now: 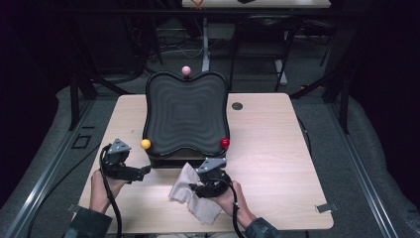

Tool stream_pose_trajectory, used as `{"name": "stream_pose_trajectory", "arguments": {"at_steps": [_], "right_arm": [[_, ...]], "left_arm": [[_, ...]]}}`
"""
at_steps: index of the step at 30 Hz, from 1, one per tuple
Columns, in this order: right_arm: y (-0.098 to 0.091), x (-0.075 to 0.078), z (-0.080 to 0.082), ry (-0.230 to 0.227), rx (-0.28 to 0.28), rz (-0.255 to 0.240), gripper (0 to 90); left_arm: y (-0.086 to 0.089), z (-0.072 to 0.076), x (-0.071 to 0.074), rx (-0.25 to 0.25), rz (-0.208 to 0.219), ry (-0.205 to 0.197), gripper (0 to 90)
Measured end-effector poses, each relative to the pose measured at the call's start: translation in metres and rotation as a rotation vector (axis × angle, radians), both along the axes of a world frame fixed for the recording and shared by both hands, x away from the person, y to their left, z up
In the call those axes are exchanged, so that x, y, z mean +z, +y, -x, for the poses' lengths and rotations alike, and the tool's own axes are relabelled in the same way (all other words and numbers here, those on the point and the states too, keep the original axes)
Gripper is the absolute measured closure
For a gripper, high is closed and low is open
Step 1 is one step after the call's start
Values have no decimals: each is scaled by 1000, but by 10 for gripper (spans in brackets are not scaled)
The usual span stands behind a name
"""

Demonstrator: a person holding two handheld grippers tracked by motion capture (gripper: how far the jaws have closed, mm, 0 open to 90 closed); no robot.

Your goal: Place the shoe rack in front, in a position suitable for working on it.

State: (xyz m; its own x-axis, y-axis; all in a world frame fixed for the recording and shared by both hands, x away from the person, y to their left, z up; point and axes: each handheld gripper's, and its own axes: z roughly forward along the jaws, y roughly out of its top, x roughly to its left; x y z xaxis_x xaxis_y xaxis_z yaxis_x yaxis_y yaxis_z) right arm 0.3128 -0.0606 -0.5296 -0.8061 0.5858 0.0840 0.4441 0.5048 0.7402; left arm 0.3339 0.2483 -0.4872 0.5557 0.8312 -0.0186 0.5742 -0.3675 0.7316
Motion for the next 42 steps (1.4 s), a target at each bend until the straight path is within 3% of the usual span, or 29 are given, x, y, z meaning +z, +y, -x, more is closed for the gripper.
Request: {"name": "stream_pose_trajectory", "arguments": {"at_steps": [2,5,6,8,12,20,22,24,26,30,37,42], "right_arm": [[-8,8,2,-16,-44,32,406],[-19,11,4,-1,-36,-23,367],[-22,14,7,-12,-58,19,349],[-26,15,10,-7,-34,4,326],[-38,17,10,-3,-65,34,280],[-73,13,2,38,-167,78,172],[-83,13,1,49,-186,68,149],[-91,13,0,54,-210,66,146],[-98,13,0,45,-246,103,143],[-112,13,-6,65,-261,63,138],[-115,16,-11,60,-278,65,136],[-120,18,-14,50,-298,57,136]], "left_arm": [[0,1,1,2,4,-1,0],[-2,1,1,3,9,2,0],[-3,1,0,-3,12,4,0],[-7,2,0,-19,1,11,0],[-13,4,0,-36,-11,12,0],[-17,8,2,-42,-16,23,0],[-19,9,3,-51,-7,34,0],[-22,10,5,-53,-8,33,0],[-27,10,5,-65,-9,37,0],[-39,14,8,-93,2,47,0],[-56,16,6,-119,-30,70,0],[-74,21,5,-152,-21,83,0]]}}
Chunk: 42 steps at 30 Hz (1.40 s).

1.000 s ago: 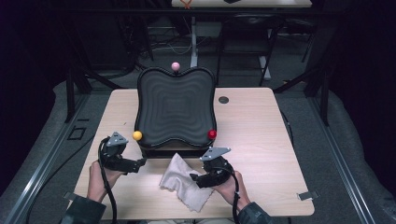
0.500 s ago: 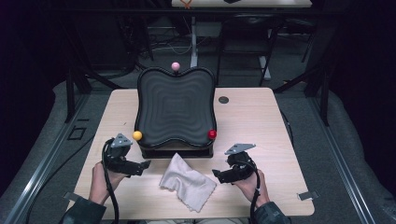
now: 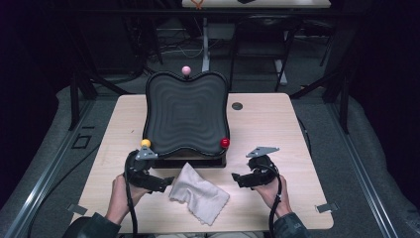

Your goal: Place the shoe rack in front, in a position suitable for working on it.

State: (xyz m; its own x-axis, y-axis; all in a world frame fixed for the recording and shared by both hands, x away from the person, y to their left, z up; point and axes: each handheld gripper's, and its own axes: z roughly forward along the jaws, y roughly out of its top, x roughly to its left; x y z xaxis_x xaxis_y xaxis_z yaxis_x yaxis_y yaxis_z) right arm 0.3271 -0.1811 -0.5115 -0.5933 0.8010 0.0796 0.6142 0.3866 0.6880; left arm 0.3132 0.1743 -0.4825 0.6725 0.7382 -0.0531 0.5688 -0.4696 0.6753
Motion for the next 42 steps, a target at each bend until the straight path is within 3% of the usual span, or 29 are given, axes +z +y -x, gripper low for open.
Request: {"name": "stream_pose_trajectory", "arguments": {"at_steps": [8,13,17,24,28,31,35,42], "right_arm": [[-3,1,-5,0,-2,-13,137],[-3,0,-7,-4,-8,-10,138],[-3,0,-8,2,-10,-11,138],[-2,-2,-10,9,-14,-5,139],[-1,-3,-10,4,-8,4,140],[-3,-2,-10,7,-13,2,139],[-2,-3,-10,8,-7,-2,140],[-2,-4,-10,12,-7,1,140]], "left_arm": [[-33,4,-16,-79,-41,34,0],[-50,6,-25,-115,-26,54,0],[-67,8,-38,-148,-47,67,0],[-74,4,-56,-144,-69,96,0],[-81,8,-64,-173,-110,103,1],[-81,6,-73,-164,-126,122,7],[-81,5,-83,-150,-149,127,79],[-81,6,-83,-142,-174,106,159]]}}
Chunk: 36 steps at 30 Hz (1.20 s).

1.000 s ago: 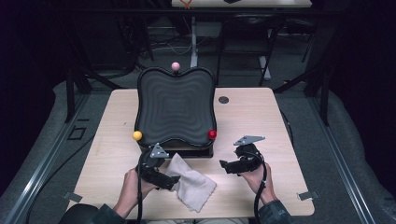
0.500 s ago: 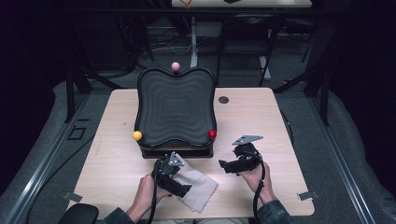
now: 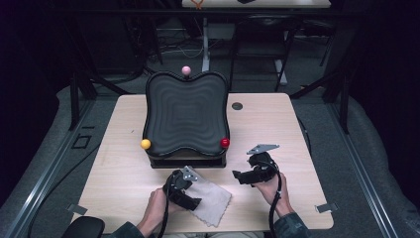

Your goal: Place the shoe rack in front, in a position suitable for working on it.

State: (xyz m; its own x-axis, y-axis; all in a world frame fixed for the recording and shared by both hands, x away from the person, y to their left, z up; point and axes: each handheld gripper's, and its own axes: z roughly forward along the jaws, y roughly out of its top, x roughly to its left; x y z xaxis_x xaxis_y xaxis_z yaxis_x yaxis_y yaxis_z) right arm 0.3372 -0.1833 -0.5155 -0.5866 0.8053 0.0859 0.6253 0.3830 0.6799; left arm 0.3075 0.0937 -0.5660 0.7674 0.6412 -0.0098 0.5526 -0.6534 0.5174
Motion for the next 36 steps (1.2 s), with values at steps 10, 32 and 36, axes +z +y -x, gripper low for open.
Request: {"name": "stream_pose_trajectory", "arguments": {"at_steps": [10,32,36], "right_arm": [[1,-1,0,14,-1,1,141],[0,0,0,6,11,-2,149],[0,0,0,3,13,3,156]], "left_arm": [[5,0,3,19,-7,-23,316],[23,-1,22,14,27,-28,843],[30,1,33,18,54,-39,844]]}}
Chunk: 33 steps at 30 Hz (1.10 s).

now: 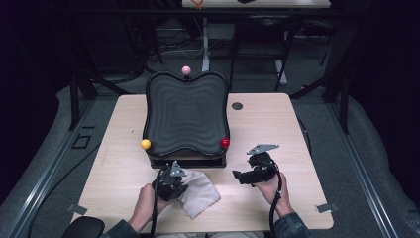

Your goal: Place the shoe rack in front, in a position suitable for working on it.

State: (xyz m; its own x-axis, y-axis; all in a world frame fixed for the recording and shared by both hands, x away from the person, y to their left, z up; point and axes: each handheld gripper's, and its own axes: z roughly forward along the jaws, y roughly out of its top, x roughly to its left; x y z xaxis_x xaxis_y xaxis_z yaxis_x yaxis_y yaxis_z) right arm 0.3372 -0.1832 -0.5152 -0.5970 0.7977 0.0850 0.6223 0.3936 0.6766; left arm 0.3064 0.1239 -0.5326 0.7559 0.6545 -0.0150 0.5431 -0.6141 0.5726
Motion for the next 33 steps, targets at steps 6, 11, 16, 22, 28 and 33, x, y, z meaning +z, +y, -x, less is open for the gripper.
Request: {"name": "stream_pose_trajectory", "arguments": {"at_steps": [6,11,16,22,28,33], "right_arm": [[0,4,0,-16,-1,-15,154],[3,8,0,-38,-3,-19,156],[6,13,-1,-59,1,-24,172],[14,22,-6,-85,1,-26,180],[25,32,-15,-111,10,-33,195],[35,40,-18,-154,12,-38,258]], "left_arm": [[18,0,20,14,27,-12,845],[36,1,36,23,23,-22,845],[62,0,46,65,54,-16,848],[95,-1,49,134,78,-5,849],[119,-1,50,203,73,-1,851],[138,-2,50,265,79,-5,851]]}}
